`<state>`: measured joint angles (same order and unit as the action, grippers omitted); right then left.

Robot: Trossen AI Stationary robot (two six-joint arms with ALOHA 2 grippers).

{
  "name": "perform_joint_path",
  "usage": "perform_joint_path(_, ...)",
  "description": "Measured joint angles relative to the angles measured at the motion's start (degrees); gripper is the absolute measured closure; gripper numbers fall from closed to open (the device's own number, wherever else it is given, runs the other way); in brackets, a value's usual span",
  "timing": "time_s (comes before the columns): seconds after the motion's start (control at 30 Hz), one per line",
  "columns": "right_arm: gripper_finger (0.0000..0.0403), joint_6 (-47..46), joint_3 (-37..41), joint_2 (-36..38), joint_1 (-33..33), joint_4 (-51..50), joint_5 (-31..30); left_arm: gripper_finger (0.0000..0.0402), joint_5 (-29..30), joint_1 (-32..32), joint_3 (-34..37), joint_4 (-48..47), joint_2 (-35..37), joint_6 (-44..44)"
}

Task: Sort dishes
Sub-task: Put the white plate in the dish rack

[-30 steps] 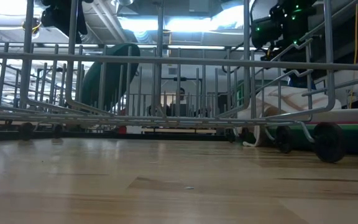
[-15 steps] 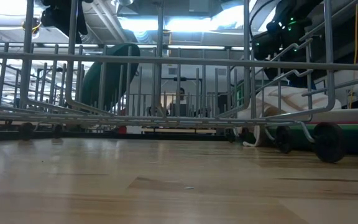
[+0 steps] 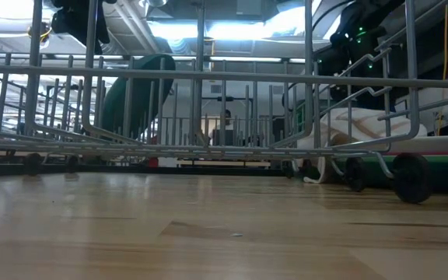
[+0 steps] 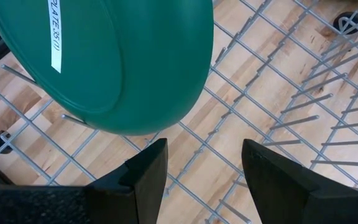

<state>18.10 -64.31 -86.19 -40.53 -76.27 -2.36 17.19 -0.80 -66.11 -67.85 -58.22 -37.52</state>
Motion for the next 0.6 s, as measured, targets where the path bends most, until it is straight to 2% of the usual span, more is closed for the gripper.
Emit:
perform_joint_path(0.3,0.0249,2.53,0.02,-2.21,0.02,1.15,0.49,0.0206,0.04,0.02,0.02,-0.02,-0.02,-0.08)
perform_joint_path(0.6,0.0249,2.46,0.02,-2.23,0.01,-2.97,0.47,0.0206,0.05,0.00,0.02,-0.02,-0.02,-0.02)
